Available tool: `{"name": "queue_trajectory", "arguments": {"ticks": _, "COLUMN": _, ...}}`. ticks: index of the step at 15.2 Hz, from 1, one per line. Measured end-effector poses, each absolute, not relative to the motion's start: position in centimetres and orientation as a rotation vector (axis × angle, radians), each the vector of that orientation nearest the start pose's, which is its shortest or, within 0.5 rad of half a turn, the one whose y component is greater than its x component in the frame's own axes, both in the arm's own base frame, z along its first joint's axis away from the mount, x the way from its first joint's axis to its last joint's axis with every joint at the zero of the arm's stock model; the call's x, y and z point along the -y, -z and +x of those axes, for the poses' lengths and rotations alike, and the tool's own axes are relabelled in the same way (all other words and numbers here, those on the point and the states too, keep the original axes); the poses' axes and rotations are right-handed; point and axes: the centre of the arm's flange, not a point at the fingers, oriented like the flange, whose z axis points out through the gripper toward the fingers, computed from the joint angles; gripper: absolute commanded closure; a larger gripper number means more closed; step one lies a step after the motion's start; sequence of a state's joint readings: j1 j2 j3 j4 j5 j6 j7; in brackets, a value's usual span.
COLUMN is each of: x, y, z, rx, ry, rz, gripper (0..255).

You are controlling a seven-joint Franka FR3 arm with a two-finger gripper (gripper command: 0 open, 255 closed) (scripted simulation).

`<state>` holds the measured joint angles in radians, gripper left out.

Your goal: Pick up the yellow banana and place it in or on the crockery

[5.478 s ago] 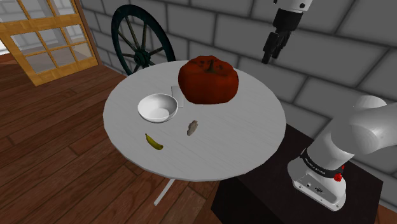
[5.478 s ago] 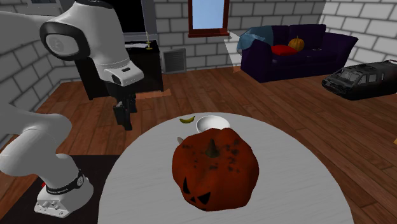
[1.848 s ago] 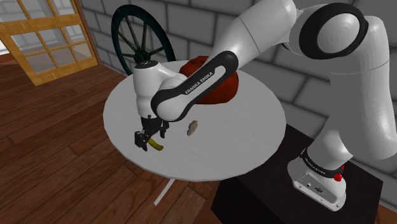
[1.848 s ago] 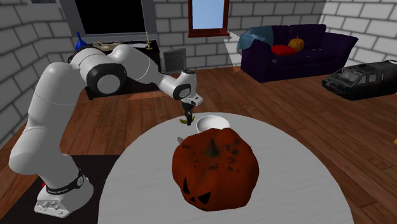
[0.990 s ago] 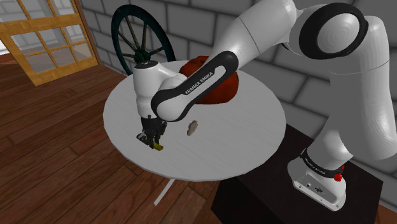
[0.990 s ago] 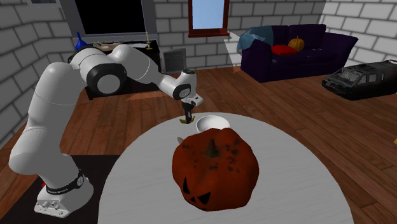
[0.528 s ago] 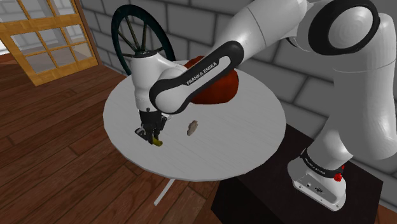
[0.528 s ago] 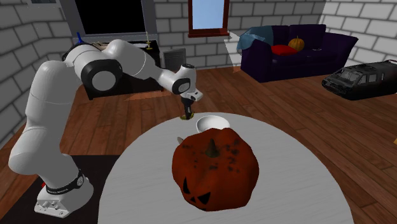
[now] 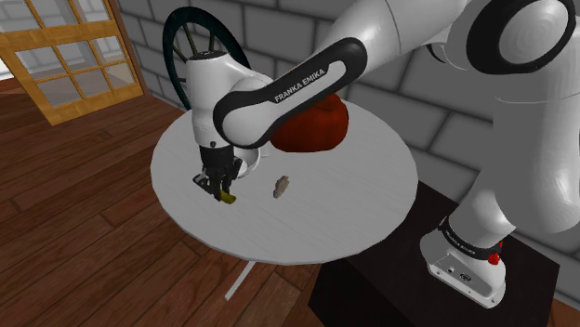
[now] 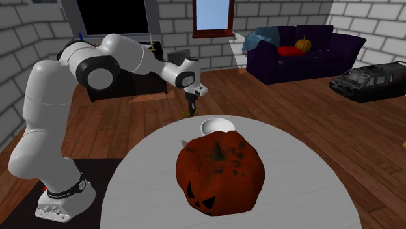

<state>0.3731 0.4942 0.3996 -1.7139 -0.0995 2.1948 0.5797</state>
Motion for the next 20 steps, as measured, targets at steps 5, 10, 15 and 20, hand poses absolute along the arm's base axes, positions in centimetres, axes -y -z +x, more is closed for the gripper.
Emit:
{"name": "queue_trajectory", "arguments": {"ticks": 5, "x": -44.4, "y": -35.0, "z": 50.0, "rx": 0.311, "ry": -0.066, "rz": -3.027, "gripper": 255}}
{"name": "queue_trajectory", "arguments": {"ticks": 10, "x": -44.3, "y": -37.7, "z": 50.1, "rx": 0.311, "ry": -0.065, "rz": -3.027, "gripper": 255}}
{"name": "queue_trajectory", "arguments": {"ticks": 15, "x": -42.5, "y": -39.0, "z": 52.0, "rx": 0.31, "ry": -0.066, "rz": -3.027, "gripper": 255}}
{"name": "queue_trajectory", "arguments": {"ticks": 20, "x": -38.9, "y": -38.8, "z": 57.3, "rx": 0.31, "ry": -0.066, "rz": -3.027, "gripper": 255}}
